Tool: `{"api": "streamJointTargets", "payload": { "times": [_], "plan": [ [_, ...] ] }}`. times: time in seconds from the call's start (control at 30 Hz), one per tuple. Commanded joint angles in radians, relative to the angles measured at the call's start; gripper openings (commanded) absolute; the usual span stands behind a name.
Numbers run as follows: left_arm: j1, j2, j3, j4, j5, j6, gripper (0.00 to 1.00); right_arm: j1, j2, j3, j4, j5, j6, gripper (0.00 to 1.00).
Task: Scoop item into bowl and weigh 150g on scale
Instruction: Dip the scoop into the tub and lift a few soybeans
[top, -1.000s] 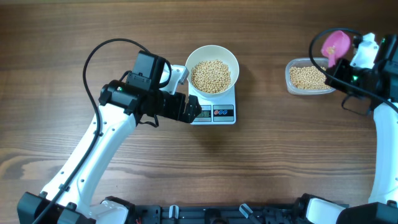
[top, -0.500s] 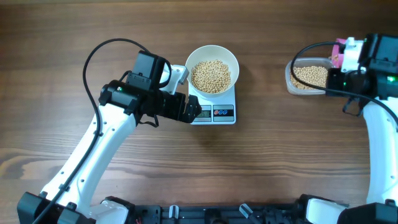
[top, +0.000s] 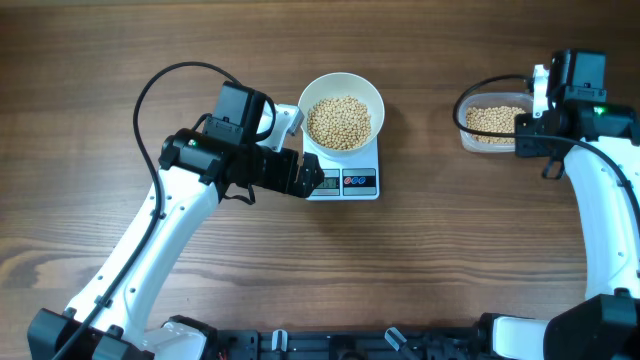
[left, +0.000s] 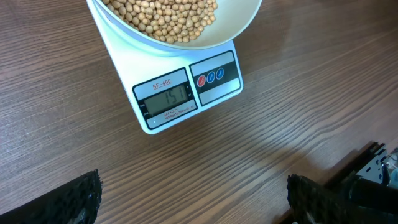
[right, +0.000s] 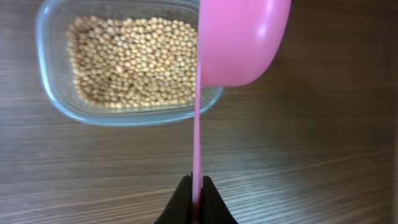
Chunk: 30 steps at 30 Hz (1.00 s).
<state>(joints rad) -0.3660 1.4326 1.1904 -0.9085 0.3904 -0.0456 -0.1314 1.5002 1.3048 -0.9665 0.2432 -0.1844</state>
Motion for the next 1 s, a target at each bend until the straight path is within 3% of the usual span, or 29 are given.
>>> {"api": "streamJointTargets", "payload": {
  "times": [0.0, 0.07, 0.27, 0.37, 0.5, 0.6, 0.67, 0.83, 0.97],
  "plan": [
    [0.0, 0.005, 0.005, 0.003, 0.01, 0.015, 1.0, 0.004, 0.005, 0.015, 0.013, -0.294, 0.031, 0.04],
    [0.0, 0.005, 0.005, 0.003, 0.01, 0.015, 1.0, 0.004, 0.005, 0.031, 0.057, -0.496, 0.043, 0.04],
    [0.0, 0.005, 0.005, 0.003, 0.009, 0.016, 1.0, 0.004, 0.0, 0.066, 0.078, -0.477, 0.09, 0.04],
    [0.0, 0.005, 0.005, 0.003, 0.01, 0.015, 1.0, 0.004, -0.012, 0.066, 0.146, -0.7, 0.14, 0.04],
    [0.0, 0.005, 0.005, 0.003, 0.01, 0.015, 1.0, 0.01, -0.011, 0.066, 0.419, -1.002, 0.348, 0.04],
    [0.0, 0.005, 0.005, 0.003, 0.01, 0.015, 1.0, 0.06, -0.011, 0.066, 0.542, -0.999, 0.394, 0.04],
    [0.0, 0.005, 0.005, 0.003, 0.01, 0.015, 1.0, 0.197, -0.011, 0.066, 0.496, -0.903, 0.291, 0.05],
    [0.0, 0.005, 0.005, 0.003, 0.009, 0.015, 1.0, 0.377, -0.011, 0.063, 0.377, -0.576, 0.121, 0.04],
    [0.0, 0.005, 0.005, 0.003, 0.01, 0.015, 1.0, 0.454, 0.003, 0.062, 0.321, -0.528, 0.056, 0.04]
  ]
}}
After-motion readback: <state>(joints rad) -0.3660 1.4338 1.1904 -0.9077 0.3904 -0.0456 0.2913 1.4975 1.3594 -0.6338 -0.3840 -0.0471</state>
